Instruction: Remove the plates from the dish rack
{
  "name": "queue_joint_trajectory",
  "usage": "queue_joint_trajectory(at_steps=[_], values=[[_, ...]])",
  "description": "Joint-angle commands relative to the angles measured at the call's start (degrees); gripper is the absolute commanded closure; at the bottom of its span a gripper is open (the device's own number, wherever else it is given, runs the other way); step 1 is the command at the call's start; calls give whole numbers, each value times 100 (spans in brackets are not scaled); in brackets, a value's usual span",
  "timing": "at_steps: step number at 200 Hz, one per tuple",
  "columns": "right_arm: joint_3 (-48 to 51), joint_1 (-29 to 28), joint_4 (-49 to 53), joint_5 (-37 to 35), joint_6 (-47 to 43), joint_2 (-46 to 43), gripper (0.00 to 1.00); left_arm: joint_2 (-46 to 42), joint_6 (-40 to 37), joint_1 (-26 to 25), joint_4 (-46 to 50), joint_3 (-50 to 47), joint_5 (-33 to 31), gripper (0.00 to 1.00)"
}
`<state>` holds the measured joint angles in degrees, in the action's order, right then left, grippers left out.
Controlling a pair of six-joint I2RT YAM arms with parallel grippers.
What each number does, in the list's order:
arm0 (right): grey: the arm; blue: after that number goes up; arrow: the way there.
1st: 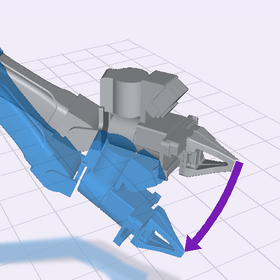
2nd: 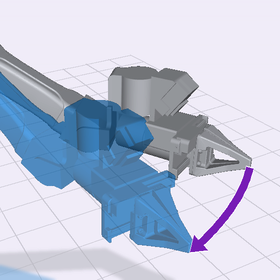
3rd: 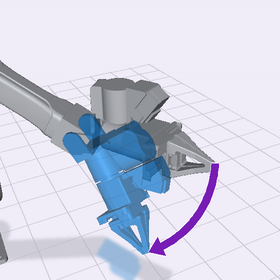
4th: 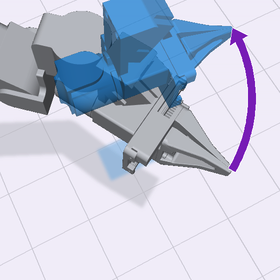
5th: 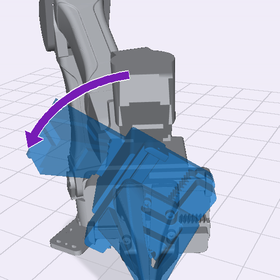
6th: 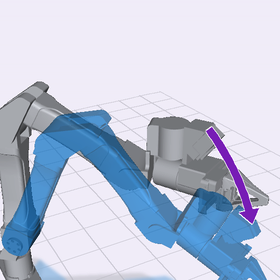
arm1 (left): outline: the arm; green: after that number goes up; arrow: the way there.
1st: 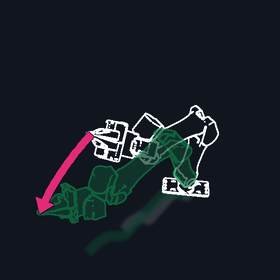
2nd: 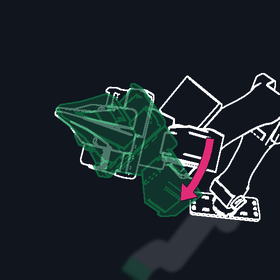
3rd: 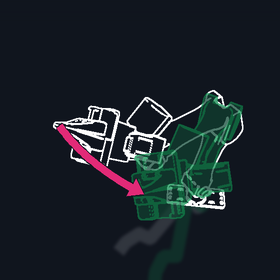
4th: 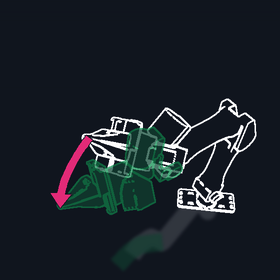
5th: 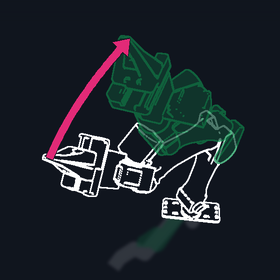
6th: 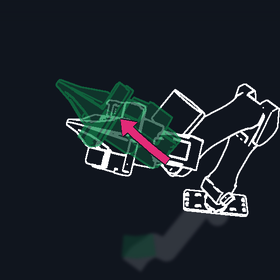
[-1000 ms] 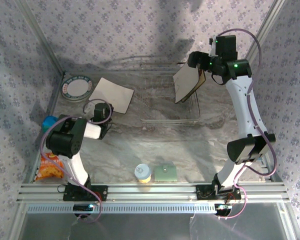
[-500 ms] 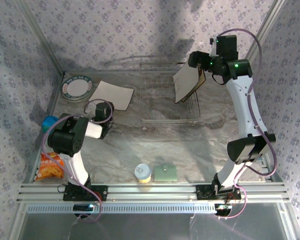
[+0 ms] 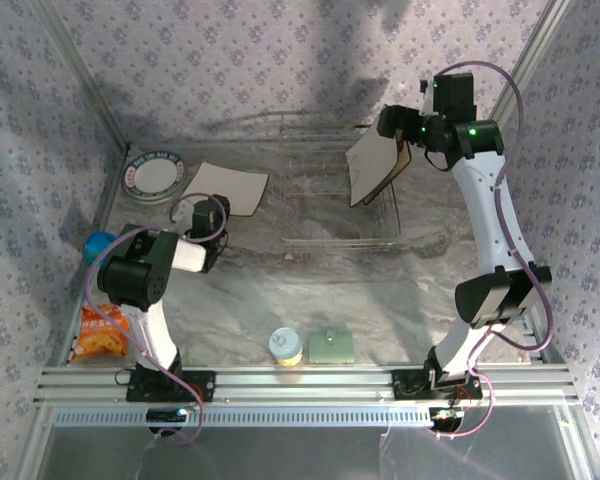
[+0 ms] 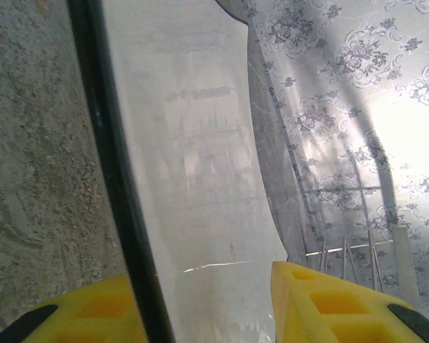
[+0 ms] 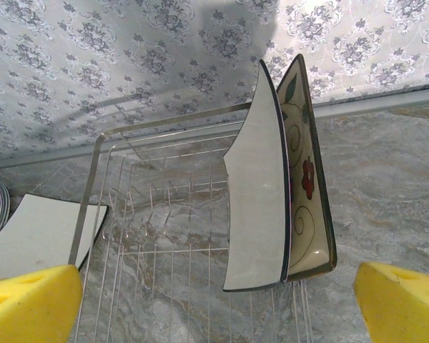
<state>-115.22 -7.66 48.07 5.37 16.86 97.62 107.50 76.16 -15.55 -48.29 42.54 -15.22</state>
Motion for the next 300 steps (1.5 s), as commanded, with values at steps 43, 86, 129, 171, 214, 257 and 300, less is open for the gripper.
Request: queue_joint_trajectory(at_steps=[43, 86, 129, 171, 214, 257, 300], values=[[144, 111, -147, 131, -52, -270, 1, 152, -57, -46, 155, 564, 233, 57], [227, 168, -168, 166, -44, -340, 0, 296, -140, -50, 659, 937, 331, 52], [385, 280, -261, 232, -17, -441, 0, 365, -216, -53, 1261, 1264, 490, 49], [525, 374, -349, 323, 1, -511, 0, 317, -298, -55, 1996, 1509, 611, 46], [622, 413, -409, 377, 21, -572, 0, 354, -382, -50, 2473, 1691, 725, 44], [662, 432, -400, 377, 19, -647, 0, 471, -422, -39, 2670, 1852, 881, 43], [661, 450, -403, 377, 16, -674, 0, 579, -790, -21, 3367, 2254, 1083, 39]])
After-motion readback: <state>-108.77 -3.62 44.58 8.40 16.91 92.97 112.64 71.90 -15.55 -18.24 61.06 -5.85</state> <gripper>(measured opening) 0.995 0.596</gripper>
